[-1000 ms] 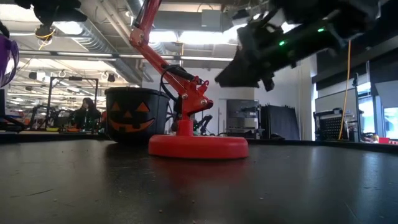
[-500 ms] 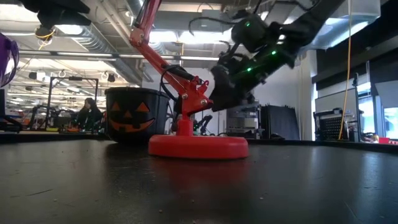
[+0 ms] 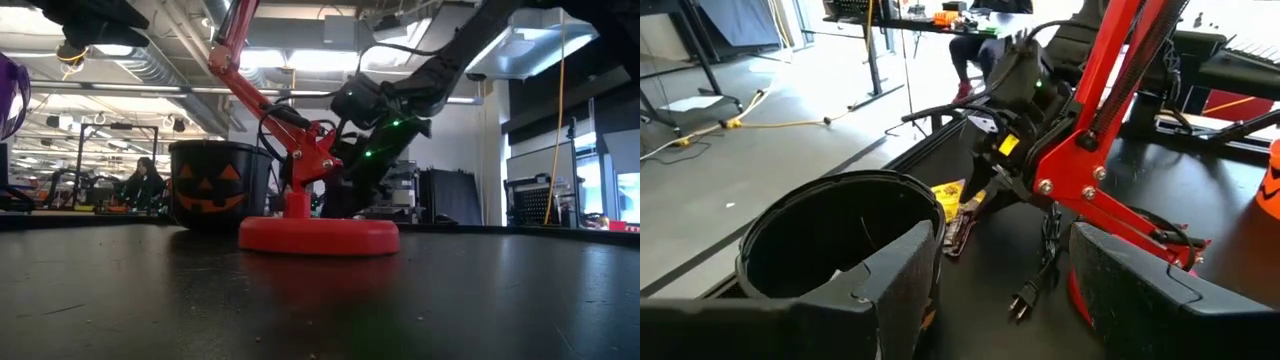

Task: Organize candy in baskets
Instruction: Put the brown chocolate bar into the black bucket

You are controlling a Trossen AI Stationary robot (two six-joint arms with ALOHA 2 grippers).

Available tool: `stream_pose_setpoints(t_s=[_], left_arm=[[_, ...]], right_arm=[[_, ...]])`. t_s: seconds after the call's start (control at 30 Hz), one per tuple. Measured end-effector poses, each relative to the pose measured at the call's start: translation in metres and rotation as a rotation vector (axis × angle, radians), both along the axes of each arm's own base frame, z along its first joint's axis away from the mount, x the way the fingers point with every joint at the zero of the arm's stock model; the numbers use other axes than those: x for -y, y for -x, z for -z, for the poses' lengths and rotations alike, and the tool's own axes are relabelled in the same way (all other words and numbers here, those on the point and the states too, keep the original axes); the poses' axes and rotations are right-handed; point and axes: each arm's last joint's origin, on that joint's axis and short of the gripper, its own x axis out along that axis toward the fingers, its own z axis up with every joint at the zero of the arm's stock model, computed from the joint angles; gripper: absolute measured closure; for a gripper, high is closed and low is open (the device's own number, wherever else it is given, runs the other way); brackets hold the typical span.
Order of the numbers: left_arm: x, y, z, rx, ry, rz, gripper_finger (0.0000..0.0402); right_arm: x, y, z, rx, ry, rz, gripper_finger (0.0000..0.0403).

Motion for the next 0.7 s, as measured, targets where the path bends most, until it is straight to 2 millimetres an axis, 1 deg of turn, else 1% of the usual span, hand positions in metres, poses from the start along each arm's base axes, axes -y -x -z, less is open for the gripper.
stream_pose_setpoints(t_s=[0.1,0.17,0.27,0.4,0.43,0.57,0.7], left_arm=[[0.001,-0.002,0.001,-0.007,-0.001,-0.005,0.0177],[0.001,-0.003,0.002,-0.014,-0.004,-0.005,0.0177],[0.003,-0.005,0.003,-0.024,-0.011,-0.007,0.0177],[0.005,-0.008,0.005,-0.032,-0.005,-0.012,0.0177],[0.006,-0.009,0.005,-0.039,-0.006,-0.009,0.0177],[0.009,-0.013,0.008,-0.06,0.0,0.002,0.0177],[0.012,-0.016,0.01,-0.073,-0.004,-0.001,0.0177]], right_arm=[[0.001,-0.004,0.002,-0.028,-0.003,-0.03,0.0225],[0.001,-0.005,0.003,-0.034,-0.003,-0.047,0.025],[0.0,-0.005,0.003,-0.036,-0.01,-0.061,0.0302],[-0.001,-0.004,0.004,-0.045,-0.033,-0.083,0.0383],[-0.001,-0.004,0.004,-0.045,-0.04,-0.09,0.0392],[-0.005,-0.005,0.002,-0.039,-0.054,-0.113,0.0394],[-0.015,-0.005,-0.011,-0.021,-0.039,-0.132,0.0399]])
